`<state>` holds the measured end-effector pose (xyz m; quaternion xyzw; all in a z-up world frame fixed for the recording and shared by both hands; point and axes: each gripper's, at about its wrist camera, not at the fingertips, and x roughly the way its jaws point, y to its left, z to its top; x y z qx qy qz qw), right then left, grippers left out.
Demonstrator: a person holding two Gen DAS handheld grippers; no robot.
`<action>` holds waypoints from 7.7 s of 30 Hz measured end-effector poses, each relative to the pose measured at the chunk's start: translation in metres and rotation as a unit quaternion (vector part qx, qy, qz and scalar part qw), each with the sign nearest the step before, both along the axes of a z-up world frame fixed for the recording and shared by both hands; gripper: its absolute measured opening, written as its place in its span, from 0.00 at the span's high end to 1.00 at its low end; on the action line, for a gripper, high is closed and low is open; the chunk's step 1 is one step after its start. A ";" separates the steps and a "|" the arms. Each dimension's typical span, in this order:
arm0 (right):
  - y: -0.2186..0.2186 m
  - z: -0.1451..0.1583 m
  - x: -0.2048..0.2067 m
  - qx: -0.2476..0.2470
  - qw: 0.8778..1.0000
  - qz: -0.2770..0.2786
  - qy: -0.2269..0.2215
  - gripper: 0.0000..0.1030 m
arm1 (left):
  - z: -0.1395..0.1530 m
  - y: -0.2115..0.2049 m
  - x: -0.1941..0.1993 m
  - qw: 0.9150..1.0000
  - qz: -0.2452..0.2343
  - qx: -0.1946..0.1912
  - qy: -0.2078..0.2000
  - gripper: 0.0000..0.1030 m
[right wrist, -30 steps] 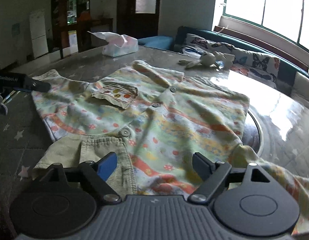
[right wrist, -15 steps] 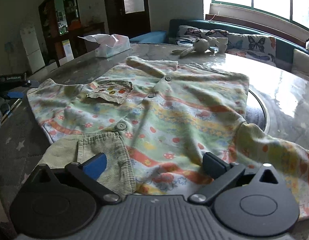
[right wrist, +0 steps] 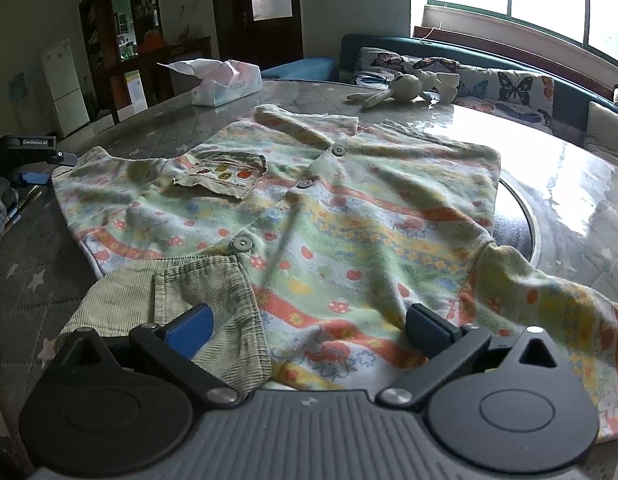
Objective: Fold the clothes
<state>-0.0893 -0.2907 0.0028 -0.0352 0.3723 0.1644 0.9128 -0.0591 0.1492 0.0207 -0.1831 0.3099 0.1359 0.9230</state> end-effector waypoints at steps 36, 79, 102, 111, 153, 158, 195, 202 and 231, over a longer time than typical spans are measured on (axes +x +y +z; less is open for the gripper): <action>-0.021 0.022 -0.008 0.013 0.999 -0.031 -0.036 0.00 | 0.074 -0.217 -0.005 0.912 -0.381 -0.112 -0.098 0.94; 0.007 0.017 0.060 -0.074 0.996 -0.030 -0.028 0.00 | 0.006 -0.173 0.023 0.951 -0.304 0.054 0.025 0.38; -0.117 0.022 -0.016 -0.016 0.974 -0.218 -0.051 0.01 | 0.007 -0.204 -0.008 0.937 -0.337 0.088 0.005 0.03; -0.209 0.018 -0.036 -0.013 0.929 -0.364 -0.065 0.11 | 0.004 -0.202 -0.005 0.939 -0.331 0.088 0.012 0.01; -0.109 0.082 0.001 0.130 0.974 -0.169 -0.079 0.93 | 0.002 -0.192 -0.011 0.946 -0.314 0.080 0.014 0.00; -0.064 0.092 0.025 0.135 0.982 -0.109 -0.078 0.93 | 0.003 -0.187 -0.012 0.948 -0.308 0.074 0.011 0.00; -0.037 0.052 0.015 0.037 0.999 -0.040 0.002 0.74 | 0.015 -0.198 -0.002 0.945 -0.316 0.084 -0.013 0.00; -0.063 0.025 -0.004 0.044 0.996 -0.072 0.037 0.73 | 0.015 -0.215 -0.005 0.930 -0.356 0.092 -0.025 0.20; -0.071 0.028 -0.011 0.058 0.994 -0.095 0.006 0.63 | 0.059 -0.204 -0.018 0.918 -0.395 -0.006 -0.026 0.96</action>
